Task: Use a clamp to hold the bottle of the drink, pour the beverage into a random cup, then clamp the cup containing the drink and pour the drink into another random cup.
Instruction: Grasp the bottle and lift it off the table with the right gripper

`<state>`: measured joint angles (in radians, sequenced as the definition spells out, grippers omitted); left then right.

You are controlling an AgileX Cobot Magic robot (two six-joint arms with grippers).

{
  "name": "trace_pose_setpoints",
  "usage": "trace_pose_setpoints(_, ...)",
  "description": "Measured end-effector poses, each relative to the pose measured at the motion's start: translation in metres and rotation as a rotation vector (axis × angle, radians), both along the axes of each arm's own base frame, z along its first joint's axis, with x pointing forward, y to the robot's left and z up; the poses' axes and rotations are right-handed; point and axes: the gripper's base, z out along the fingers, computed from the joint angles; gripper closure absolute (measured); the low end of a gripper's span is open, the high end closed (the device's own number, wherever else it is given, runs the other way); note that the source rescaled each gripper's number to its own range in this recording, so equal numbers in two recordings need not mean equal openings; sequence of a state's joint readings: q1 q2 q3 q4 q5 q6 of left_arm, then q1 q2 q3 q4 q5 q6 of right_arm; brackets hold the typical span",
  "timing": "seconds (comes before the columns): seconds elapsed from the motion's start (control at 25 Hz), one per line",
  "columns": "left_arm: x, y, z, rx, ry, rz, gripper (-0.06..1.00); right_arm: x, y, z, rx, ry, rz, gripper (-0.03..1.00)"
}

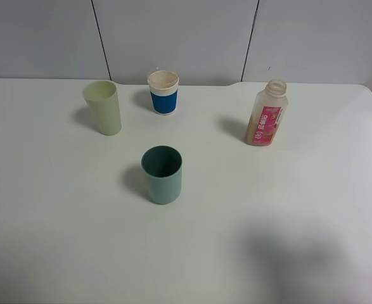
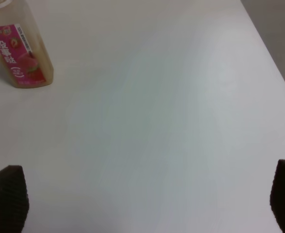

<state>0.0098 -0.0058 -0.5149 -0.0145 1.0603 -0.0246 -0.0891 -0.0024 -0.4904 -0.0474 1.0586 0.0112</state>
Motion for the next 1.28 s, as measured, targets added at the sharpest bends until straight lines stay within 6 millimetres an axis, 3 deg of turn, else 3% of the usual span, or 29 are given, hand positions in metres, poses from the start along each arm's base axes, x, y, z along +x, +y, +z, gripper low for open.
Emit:
trace_pose_setpoints(0.52,0.0,0.0,0.0,0.0,0.0,0.0,-0.06,0.0,-0.002,0.003,-0.022,-0.015,-0.015,-0.03)
trace_pose_setpoints(0.72,0.0,0.0,0.0,0.0,0.0,0.0,-0.06,-0.001,-0.01,0.027,-0.132,-0.117,-0.066,-0.03)
trace_pose_setpoints(0.84,0.0,0.0,0.0,0.0,0.0,0.0,-0.06,0.012,-0.019,0.039,-0.254,-0.069,-0.104,-0.03)
trace_pose_setpoints(1.28,0.0,0.0,0.0,0.0,0.0,0.0,-0.06,0.066,-0.031,0.048,-0.446,0.036,-0.099,-0.03)
